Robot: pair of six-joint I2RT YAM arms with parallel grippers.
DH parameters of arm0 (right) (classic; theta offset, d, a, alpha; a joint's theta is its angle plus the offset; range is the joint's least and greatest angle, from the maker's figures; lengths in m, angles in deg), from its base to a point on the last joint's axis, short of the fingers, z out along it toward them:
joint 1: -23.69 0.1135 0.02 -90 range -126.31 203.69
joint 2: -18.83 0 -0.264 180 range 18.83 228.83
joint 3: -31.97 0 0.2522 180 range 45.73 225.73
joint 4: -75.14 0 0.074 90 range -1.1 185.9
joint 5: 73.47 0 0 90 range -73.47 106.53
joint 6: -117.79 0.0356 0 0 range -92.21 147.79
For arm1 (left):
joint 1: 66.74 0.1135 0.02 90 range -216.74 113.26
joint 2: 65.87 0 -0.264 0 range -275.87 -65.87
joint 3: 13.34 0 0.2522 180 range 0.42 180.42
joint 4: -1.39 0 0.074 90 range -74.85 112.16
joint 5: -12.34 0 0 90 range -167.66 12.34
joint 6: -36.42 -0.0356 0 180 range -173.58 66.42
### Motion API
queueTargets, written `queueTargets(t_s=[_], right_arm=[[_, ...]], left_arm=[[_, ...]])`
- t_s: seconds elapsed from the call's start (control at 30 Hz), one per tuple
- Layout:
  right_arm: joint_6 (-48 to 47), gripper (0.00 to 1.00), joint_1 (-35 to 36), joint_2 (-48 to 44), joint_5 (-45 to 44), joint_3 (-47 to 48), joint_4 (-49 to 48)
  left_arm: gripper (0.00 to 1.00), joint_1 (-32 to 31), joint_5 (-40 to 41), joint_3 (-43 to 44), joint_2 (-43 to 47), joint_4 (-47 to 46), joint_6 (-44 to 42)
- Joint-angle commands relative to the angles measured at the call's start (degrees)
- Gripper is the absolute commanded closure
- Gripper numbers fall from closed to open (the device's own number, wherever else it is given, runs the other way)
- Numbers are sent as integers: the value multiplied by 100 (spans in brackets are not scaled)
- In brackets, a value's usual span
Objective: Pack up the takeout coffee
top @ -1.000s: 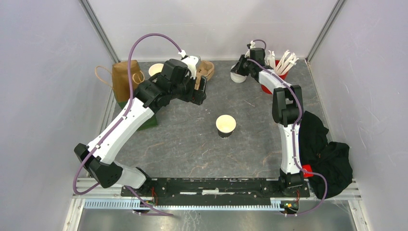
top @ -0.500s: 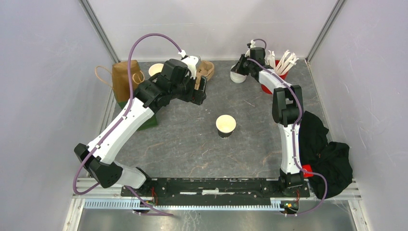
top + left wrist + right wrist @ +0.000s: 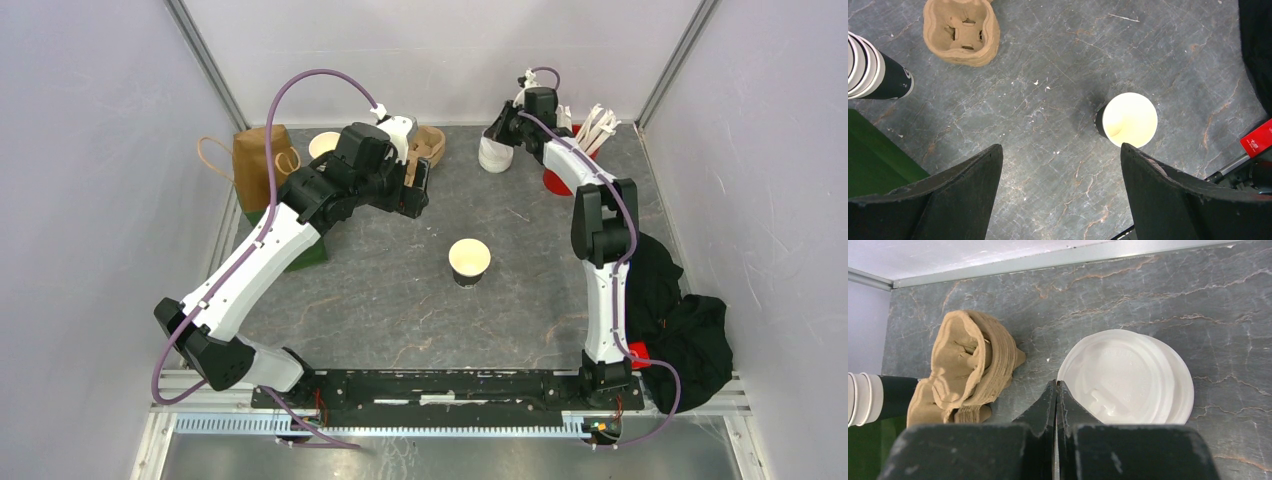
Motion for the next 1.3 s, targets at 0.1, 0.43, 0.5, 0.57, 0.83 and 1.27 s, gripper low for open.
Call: queueTargets(t_s=[0.1,0.43,0.5,0.57,0.83,1.27], right_arm=[[-111,100,-24,-379,41,-21,-108],[-175,100,-21,-725,52,-267,-87],[-161,100,-20,-776,43,-265,-62],[-139,100,-23,-848,51,-267,-42],[302,100,-20,-1261,309,-469,-178],[-1131,61,156,-544,-141,-49,372]], left_arm=[[7,36,-72,163,43,-92,-2],[7,36,-113,175,14,-143,45],[7,36,-118,178,15,-148,51],[7,38,-129,182,24,-159,72],[7,92,-197,414,7,-213,208],[6,103,-324,206,252,-314,416]])
